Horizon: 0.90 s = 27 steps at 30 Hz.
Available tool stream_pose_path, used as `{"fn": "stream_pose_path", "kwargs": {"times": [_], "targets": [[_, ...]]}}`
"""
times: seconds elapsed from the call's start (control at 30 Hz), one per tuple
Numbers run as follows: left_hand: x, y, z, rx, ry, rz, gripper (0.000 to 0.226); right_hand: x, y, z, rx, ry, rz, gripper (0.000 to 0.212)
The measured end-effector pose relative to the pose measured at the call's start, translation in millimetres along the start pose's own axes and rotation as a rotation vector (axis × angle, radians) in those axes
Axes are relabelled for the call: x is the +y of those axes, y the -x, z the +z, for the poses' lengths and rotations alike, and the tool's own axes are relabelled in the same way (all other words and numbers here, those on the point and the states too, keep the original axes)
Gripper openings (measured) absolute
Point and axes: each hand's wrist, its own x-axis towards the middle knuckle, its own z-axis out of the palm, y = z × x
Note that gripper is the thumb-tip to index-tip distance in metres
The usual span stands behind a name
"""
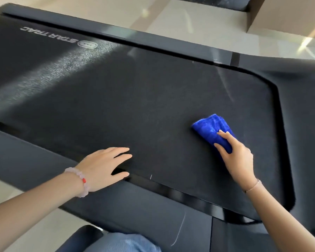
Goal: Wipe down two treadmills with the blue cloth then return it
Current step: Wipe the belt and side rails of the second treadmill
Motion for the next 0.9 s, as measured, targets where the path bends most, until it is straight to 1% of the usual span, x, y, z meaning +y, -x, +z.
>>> {"fn": "stream_pose_path", "kwargs": {"times": [0.1, 0.2, 0.33, 0.4, 0.47, 0.6, 0.7, 0.8, 0.9], "targets": [[-16.9, 31.5, 7.8, -0.013, -0.028, -0.018, 0.091, -8.8, 26.1, 2.0, -0.060, -0.007, -0.039, 0.038], [-31.6, 51.9, 14.0, 0.037, -0.022, -0.068, 0.087, -16.7, 51.7, 3.5, -0.105, -0.041, -0.074, 0.039], [-48.4, 68.6, 21.5, 0.107, 0.022, -0.117, 0.100, -26.2, 80.8, 5.6, -0.149, -0.072, -0.111, 0.038], [-61.1, 74.6, 23.4, 0.126, 0.045, -0.163, 0.095, -34.6, 91.7, 5.9, -0.153, -0.104, -0.116, 0.037], [-76.5, 80.5, 28.3, 0.141, 0.039, -0.220, 0.093, -44.2, 98.6, 6.5, -0.178, -0.101, -0.093, 0.037], [-92.7, 89.9, 43.4, 0.098, 0.085, -0.297, 0.102, -57.0, 101.9, 4.8, -0.198, -0.101, -0.007, 0.034], [-95.3, 87.2, 45.2, 0.102, 0.045, -0.281, 0.102, -68.0, 107.6, 6.2, -0.179, -0.103, 0.051, 0.033], [-98.7, 85.2, 49.3, 0.140, 0.057, -0.262, 0.104, -80.0, 122.8, 12.0, -0.149, -0.132, 0.103, 0.032], [-100.1, 83.5, 54.1, 0.147, 0.046, -0.259, 0.103, -88.6, 137.4, 16.3, -0.153, -0.135, 0.135, 0.031]]}}
